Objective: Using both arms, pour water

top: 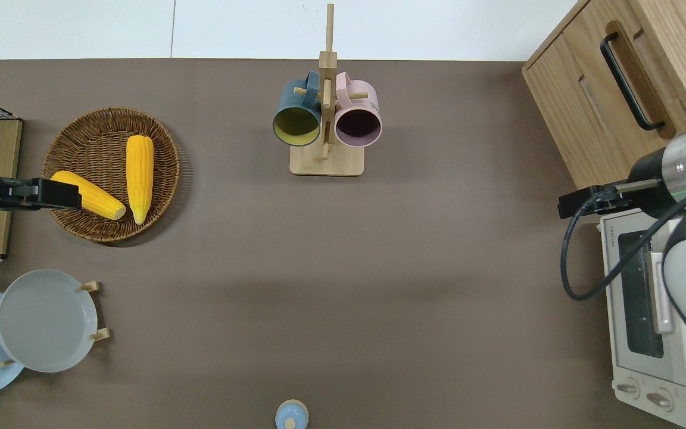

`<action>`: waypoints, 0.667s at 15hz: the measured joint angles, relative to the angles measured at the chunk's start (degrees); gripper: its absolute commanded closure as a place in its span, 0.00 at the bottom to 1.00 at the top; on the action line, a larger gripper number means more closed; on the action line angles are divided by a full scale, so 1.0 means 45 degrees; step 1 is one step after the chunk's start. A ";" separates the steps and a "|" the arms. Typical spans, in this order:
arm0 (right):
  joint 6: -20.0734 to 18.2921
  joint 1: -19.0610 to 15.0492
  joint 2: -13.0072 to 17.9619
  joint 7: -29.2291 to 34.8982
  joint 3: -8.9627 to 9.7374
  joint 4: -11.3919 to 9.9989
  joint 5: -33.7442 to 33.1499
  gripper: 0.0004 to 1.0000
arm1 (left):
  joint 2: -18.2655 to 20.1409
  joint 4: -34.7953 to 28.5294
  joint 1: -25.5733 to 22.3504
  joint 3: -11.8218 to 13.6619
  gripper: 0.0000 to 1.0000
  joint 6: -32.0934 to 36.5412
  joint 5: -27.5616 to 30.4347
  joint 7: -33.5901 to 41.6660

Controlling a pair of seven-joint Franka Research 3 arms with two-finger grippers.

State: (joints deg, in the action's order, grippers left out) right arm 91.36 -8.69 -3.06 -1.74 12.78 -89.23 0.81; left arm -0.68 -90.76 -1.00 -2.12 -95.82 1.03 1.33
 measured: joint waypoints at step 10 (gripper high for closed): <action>0.0325 0.0017 0.0000 -0.0007 0.0133 -0.0011 -0.0002 0.02 | -0.0004 -0.0024 -0.0019 0.0115 0.00 0.0119 -0.0001 0.0017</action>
State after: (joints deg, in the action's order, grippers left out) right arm 92.82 -8.61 -3.06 -1.77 13.38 -89.27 0.80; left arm -0.70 -90.87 -1.08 -1.60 -95.29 1.02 1.40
